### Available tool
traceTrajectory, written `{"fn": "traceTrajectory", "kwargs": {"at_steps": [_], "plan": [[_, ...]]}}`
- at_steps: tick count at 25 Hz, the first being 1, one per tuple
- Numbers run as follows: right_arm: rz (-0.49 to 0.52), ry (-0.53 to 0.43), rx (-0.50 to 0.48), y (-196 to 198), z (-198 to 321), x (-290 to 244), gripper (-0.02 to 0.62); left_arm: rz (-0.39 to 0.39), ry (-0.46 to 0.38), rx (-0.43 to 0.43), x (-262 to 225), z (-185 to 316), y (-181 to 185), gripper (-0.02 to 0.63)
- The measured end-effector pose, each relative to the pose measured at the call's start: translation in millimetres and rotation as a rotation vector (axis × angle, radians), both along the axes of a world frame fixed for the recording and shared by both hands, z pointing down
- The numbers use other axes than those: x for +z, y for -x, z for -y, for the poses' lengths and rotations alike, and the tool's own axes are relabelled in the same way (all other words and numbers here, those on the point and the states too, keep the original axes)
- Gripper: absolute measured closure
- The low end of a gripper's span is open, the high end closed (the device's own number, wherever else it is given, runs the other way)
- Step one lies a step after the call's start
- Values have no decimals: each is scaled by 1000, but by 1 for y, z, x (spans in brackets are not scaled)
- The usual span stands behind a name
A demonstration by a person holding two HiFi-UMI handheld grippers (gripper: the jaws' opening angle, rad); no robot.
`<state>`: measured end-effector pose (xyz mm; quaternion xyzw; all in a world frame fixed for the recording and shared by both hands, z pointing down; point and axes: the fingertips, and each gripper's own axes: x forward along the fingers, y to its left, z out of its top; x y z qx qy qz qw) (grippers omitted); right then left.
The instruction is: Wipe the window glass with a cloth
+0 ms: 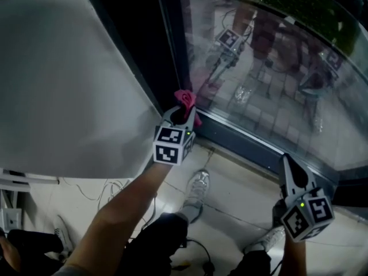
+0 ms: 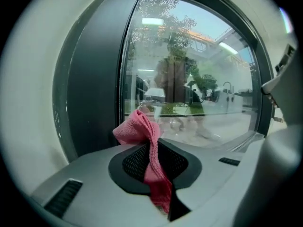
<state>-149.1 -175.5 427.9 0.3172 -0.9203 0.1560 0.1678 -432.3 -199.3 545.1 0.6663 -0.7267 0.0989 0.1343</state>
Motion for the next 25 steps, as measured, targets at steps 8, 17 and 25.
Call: {"fn": "traceTrajectory", "kwargs": {"at_steps": [8, 17, 25], "plan": [[-22, 24, -6, -12, 12, 20, 588, 57, 56, -39, 34, 21, 12, 555], [-5, 40, 24, -34, 18, 26, 588, 70, 54, 2, 38, 33, -2, 555], [11, 31, 64, -61, 19, 14, 588, 17, 63, 7, 34, 38, -36, 555]]}}
